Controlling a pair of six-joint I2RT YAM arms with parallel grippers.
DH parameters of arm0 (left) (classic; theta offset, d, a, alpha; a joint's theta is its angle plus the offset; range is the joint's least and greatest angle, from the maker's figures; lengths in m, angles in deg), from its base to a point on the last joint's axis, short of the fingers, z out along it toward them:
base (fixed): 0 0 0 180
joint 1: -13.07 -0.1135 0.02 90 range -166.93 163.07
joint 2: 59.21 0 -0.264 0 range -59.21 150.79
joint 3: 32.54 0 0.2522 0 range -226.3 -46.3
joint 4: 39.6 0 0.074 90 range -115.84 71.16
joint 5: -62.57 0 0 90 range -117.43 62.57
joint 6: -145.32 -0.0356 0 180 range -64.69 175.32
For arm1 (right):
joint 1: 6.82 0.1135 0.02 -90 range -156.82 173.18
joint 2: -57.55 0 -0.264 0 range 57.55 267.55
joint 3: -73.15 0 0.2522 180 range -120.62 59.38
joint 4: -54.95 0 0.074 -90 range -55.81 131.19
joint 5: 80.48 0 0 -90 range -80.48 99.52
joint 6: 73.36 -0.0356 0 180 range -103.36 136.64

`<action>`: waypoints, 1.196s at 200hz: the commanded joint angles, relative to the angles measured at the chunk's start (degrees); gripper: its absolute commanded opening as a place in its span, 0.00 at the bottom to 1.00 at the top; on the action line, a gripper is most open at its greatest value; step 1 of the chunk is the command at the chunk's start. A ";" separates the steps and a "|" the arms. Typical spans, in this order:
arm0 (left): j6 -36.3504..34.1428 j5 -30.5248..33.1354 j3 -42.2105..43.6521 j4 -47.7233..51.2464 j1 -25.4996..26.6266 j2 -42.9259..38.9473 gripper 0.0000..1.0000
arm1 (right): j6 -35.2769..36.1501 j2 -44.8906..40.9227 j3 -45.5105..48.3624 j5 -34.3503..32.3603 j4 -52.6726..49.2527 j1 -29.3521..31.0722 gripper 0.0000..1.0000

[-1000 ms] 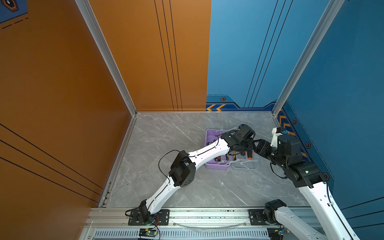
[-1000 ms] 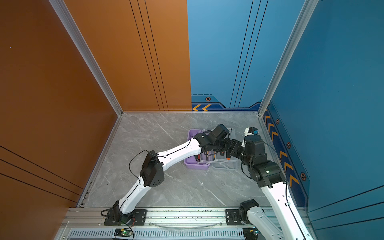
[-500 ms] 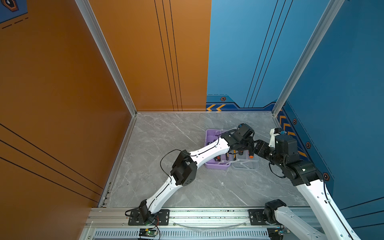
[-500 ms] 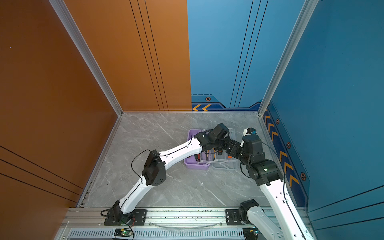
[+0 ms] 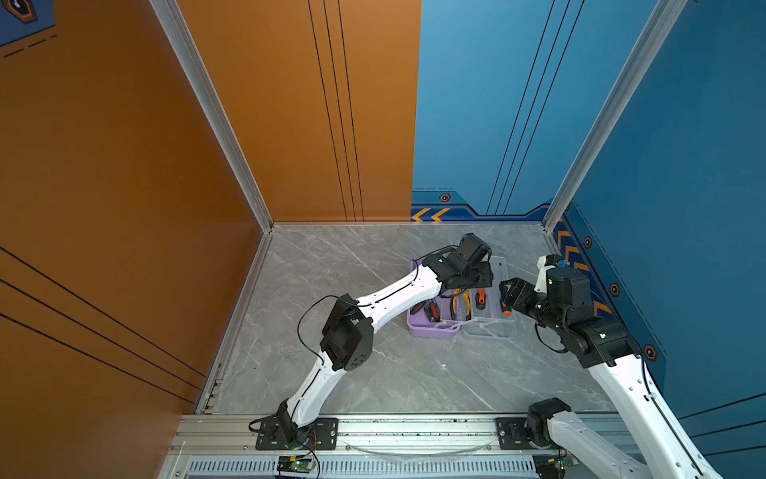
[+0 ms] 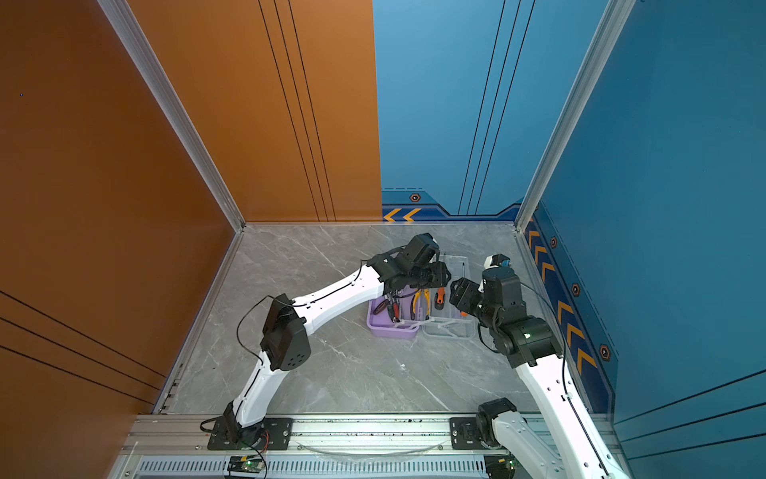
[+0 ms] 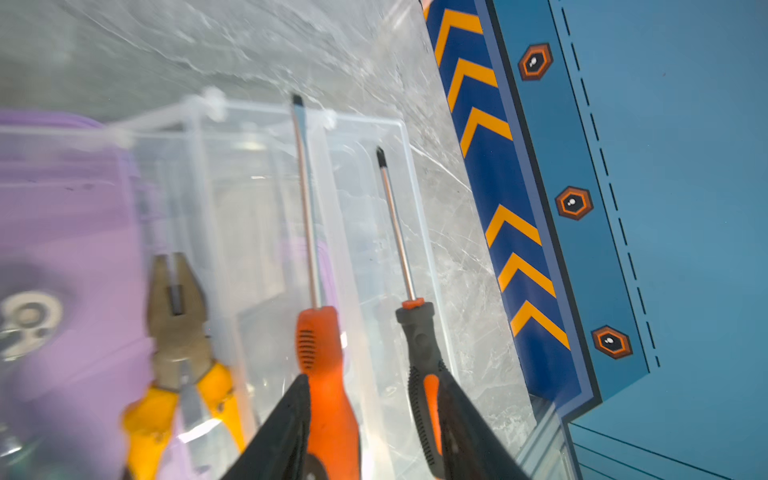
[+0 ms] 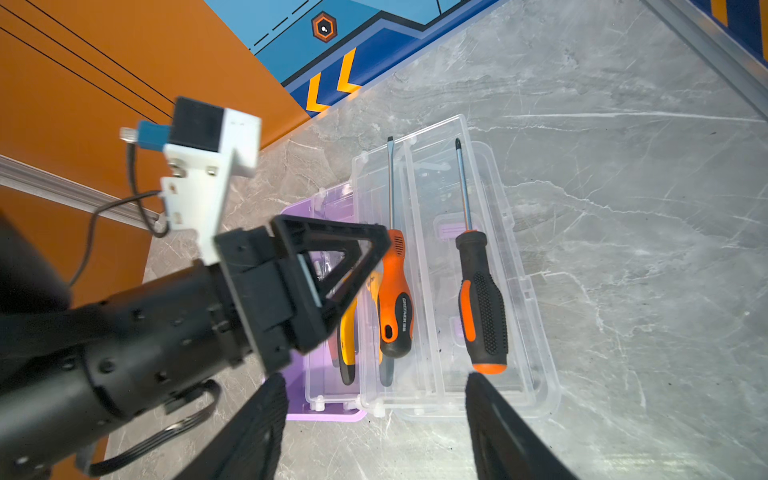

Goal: Pack the tool kit
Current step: 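Lower the black screwdriver into the clear tray beside the orange one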

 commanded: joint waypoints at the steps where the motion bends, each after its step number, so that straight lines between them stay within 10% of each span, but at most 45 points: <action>1: -4.14 2.69 1.60 1.37 -1.57 -1.87 0.50 | 0.68 0.84 0.28 0.44 1.95 -0.63 0.70; 239: -6.61 0.82 -4.37 6.36 1.52 8.48 0.27 | -0.16 1.37 2.43 2.81 4.83 -0.94 0.67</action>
